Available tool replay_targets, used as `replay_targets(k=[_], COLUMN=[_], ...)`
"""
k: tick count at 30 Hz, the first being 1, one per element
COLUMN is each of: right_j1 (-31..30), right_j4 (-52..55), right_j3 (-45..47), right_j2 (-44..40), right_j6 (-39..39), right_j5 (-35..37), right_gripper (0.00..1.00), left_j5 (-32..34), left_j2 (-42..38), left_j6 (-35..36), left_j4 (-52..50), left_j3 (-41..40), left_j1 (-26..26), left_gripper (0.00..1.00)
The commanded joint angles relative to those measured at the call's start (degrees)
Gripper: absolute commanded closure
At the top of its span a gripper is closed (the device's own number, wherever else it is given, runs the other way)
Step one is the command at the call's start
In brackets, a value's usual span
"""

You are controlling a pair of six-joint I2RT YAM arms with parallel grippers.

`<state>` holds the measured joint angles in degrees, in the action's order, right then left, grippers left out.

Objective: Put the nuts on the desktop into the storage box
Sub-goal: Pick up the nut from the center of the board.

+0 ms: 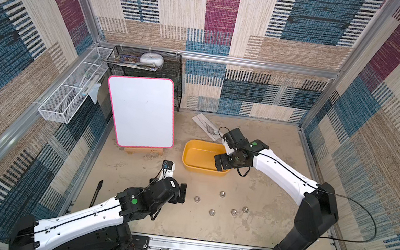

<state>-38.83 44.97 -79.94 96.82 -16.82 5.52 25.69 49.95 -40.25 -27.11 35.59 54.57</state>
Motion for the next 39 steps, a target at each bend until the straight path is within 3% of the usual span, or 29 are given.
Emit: replay_targets(k=[1, 12, 39], right_j1=[-1.4, -6.3, -6.7], right_j4=[-2.4, -5.3, -8.0], right_j3=[5.2, 17.0, 19.5], right_j2=[-2.8, -3.8, 4.2], right_j6=[-2.1, -5.7, -6.1], right_j5=[-1.2, -2.2, -3.7], right_gripper=[0.03, 0.36, 0.56], left_j5=[1.6, 2.9, 2.3], left_j2=[1.0, 0.7, -1.6], left_j6=[0.7, 0.6, 0.2], left_j4=[-0.9, -0.9, -0.8], left_j3=[0.7, 0.2, -0.6], left_j1=[-0.1, 0.0, 0.0], left_gripper=[0.0, 0.0, 0.0])
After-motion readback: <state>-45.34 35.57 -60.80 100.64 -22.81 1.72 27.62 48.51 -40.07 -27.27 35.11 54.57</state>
